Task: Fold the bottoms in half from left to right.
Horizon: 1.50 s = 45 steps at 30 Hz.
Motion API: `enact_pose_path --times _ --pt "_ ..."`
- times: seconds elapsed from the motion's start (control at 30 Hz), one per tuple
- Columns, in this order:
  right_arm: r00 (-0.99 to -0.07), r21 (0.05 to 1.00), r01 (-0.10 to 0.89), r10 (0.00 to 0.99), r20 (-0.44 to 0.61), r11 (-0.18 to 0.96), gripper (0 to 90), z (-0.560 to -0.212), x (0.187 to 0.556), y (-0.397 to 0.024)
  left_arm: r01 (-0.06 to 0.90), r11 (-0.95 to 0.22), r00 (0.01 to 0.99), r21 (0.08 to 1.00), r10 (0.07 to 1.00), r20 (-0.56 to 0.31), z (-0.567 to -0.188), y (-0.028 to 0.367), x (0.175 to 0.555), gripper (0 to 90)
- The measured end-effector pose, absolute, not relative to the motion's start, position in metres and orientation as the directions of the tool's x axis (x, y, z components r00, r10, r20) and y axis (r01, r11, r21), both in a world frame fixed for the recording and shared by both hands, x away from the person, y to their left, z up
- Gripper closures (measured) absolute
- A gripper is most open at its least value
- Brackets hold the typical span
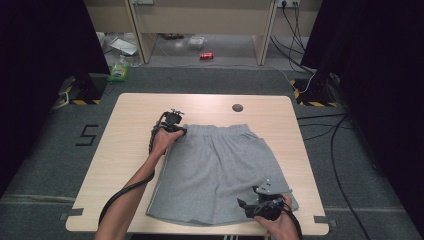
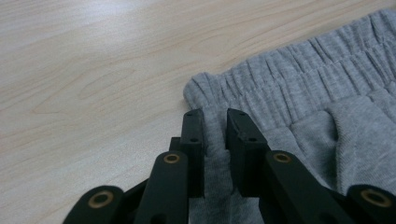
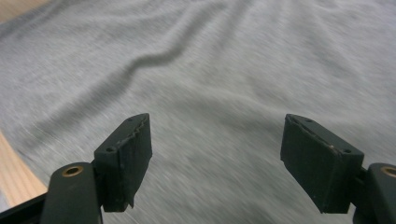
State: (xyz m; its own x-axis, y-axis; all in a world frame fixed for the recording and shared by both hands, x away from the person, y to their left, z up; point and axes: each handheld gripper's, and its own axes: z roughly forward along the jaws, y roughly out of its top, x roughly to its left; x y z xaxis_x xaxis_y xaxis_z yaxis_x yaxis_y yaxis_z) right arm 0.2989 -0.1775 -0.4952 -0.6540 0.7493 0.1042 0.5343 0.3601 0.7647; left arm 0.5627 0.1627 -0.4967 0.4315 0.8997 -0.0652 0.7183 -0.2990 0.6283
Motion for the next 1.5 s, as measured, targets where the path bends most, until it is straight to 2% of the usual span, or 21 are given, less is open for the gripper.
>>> enact_pose_path --times 0.33,0.6,0.77,1.5 --pt "-0.730 0.791 0.469 0.677 0.097 0.393 25.9 -0.490 0.303 -0.119 0.709 -0.301 0.433 0.637 0.900 -0.057 -0.498 0.162 0.562 77.5" --pt "-0.837 0.779 0.390 0.542 0.077 0.491 27.2 -0.491 0.304 -0.040 0.700 -0.307 0.441 0.644 0.896 -0.051 -0.498 0.163 0.562 77.7" --pt "-0.866 0.787 0.354 0.494 0.072 0.506 27.8 -0.489 0.300 -0.010 0.701 -0.301 0.441 0.646 0.895 -0.061 -0.499 0.164 0.562 77.6" --pt "-0.909 0.772 0.302 0.413 0.057 0.559 30.2 -0.500 0.293 0.054 0.706 -0.285 0.438 0.649 0.895 -0.083 -0.500 0.166 0.563 77.3"
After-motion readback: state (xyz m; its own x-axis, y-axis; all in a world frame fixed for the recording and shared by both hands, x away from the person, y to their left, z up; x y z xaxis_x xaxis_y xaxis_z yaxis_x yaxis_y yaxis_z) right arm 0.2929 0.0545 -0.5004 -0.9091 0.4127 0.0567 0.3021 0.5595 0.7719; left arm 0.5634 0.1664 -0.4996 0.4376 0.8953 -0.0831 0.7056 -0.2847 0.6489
